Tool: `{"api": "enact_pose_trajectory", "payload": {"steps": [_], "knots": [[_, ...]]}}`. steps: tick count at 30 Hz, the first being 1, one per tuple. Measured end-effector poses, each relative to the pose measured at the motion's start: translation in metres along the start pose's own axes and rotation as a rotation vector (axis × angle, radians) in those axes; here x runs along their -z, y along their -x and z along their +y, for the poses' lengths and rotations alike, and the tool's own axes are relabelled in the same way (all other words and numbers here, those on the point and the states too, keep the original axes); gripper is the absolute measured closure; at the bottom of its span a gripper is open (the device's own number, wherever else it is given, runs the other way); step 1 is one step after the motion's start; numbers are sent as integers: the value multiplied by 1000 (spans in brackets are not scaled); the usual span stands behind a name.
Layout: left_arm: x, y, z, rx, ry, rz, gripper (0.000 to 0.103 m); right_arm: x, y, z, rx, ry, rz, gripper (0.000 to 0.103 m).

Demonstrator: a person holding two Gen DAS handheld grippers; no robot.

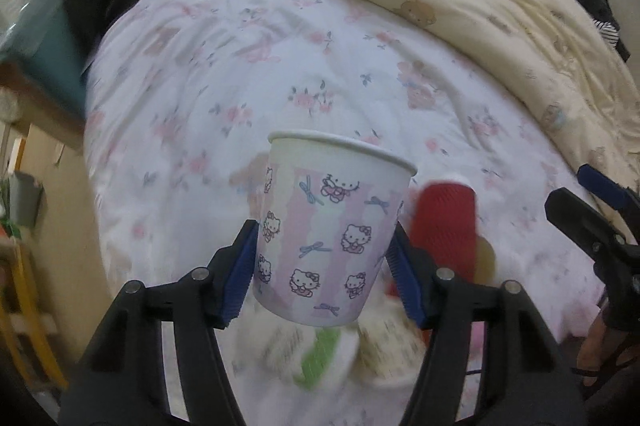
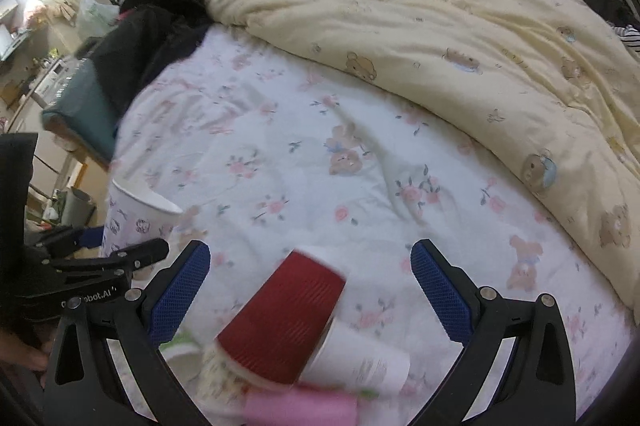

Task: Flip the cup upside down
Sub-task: 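Carry the upright cup toward the cup cluster and set it on the bed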

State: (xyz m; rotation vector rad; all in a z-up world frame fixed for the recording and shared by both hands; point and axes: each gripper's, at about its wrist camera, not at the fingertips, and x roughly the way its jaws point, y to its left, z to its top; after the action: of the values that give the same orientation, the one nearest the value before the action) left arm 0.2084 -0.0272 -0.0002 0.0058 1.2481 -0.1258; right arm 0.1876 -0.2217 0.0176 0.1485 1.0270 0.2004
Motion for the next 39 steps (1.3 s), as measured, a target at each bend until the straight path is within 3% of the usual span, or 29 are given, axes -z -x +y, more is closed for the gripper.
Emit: {"api": "enact_pose_trajectory", "payload": {"steps": [6, 10, 12, 21, 26, 33, 37, 39], "knots": [[52, 50, 2, -2, 70, -65, 43, 39, 50, 12, -21, 17, -14, 0], [92, 69, 2, 51, 120, -71, 43, 72, 77, 19, -18, 51, -20, 0], [109, 71, -3, 89, 115, -51, 43, 87, 86, 20, -32, 57, -20, 0], [194, 46, -19, 108, 234, 47, 43, 169, 86, 21, 6, 130, 63, 0], [218, 24, -27, 94, 293, 75, 43, 191, 82, 4, -41, 49, 42, 0], [233, -15, -40, 100, 370, 165, 43, 210, 70, -17, 28, -30, 30, 0], [232, -27, -49, 133, 404, 185, 43, 210, 65, -26, -19, -100, 56, 0], [232, -31, -53, 147, 425, 196, 42, 208, 65, -26, 29, -89, 52, 0]]}}
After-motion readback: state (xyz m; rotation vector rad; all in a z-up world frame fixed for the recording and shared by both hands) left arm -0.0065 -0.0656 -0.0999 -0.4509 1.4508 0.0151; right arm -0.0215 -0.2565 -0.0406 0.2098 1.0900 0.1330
